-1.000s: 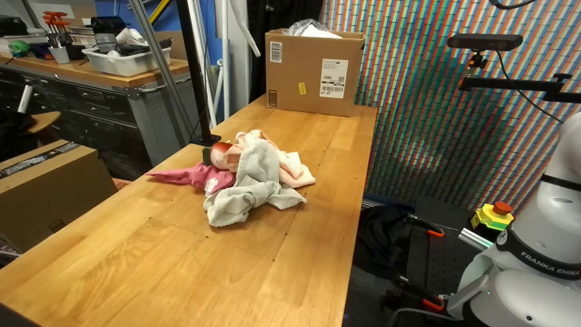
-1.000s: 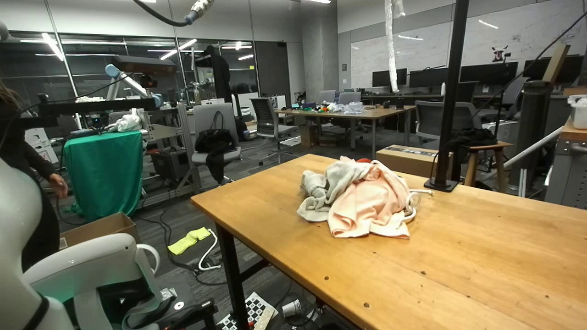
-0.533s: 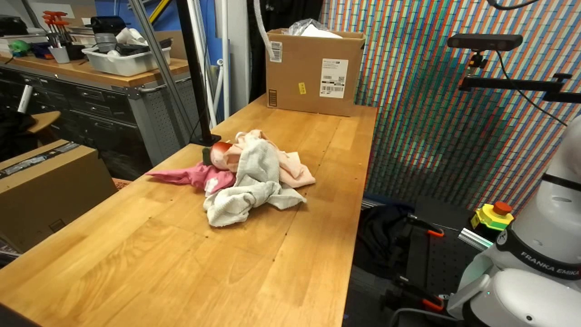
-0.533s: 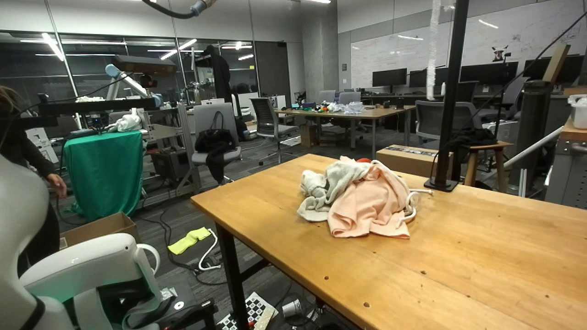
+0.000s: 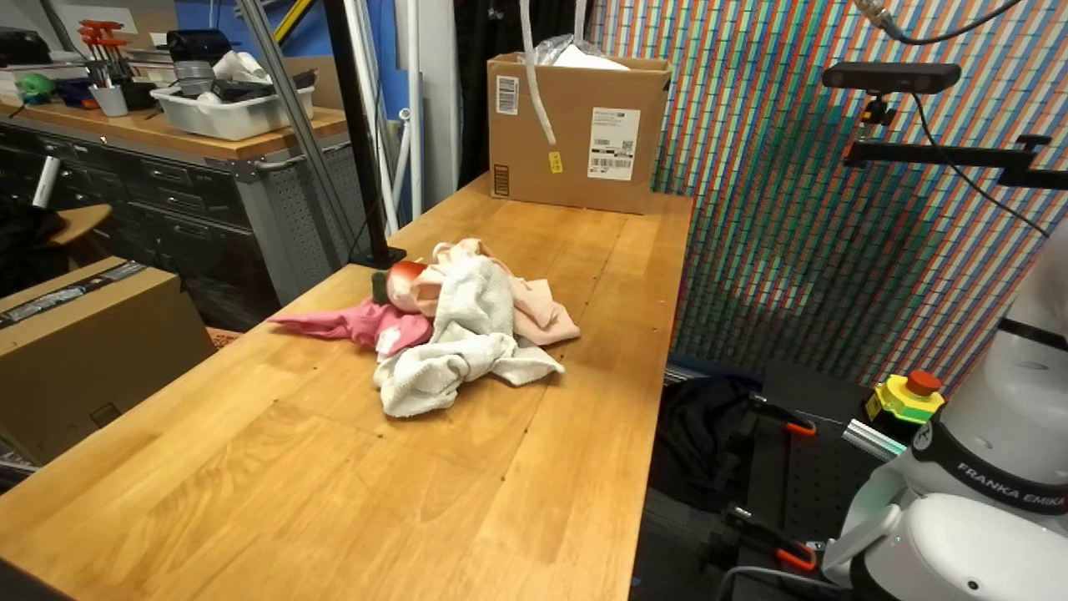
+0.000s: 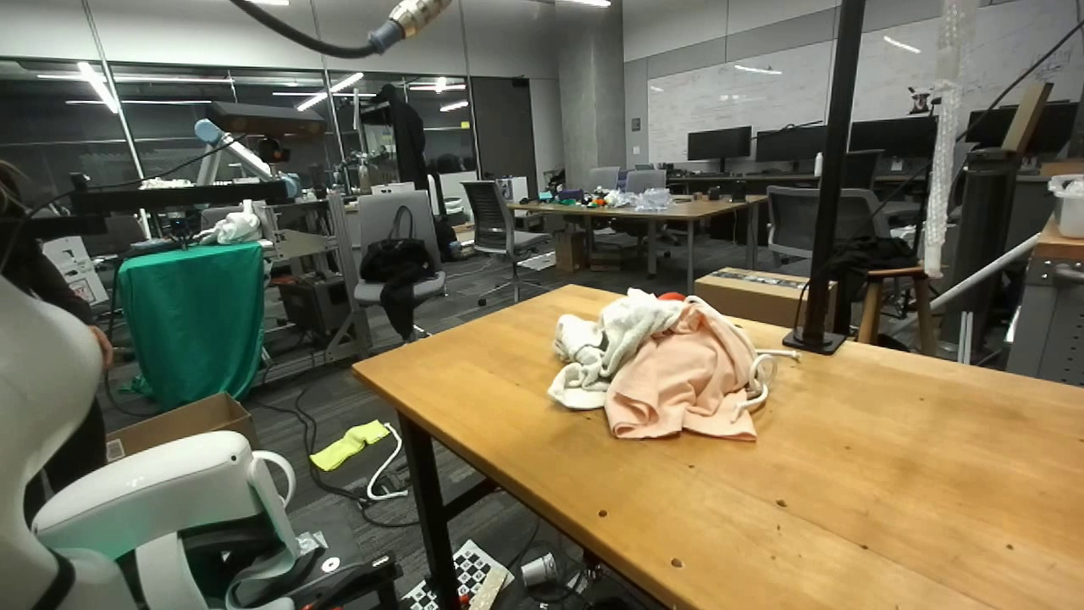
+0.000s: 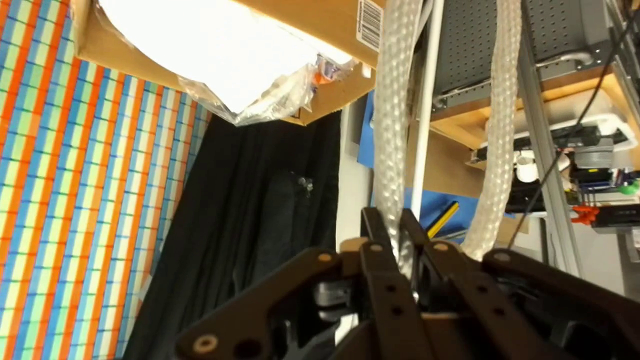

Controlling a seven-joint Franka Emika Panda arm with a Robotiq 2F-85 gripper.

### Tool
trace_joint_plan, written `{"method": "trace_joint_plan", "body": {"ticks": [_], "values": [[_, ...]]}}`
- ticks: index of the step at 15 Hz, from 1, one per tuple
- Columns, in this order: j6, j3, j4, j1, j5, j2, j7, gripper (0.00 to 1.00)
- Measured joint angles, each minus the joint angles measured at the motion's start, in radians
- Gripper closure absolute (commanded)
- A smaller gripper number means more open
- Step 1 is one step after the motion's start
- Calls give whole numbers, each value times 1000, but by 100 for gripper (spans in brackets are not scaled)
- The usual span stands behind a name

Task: Separate the items on the table

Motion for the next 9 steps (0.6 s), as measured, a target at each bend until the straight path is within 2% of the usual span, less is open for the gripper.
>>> {"method": "trace_joint_plan", "body": {"ticks": [9], "values": [[1, -77, -16, -55, 12, 99, 3, 95]]}}
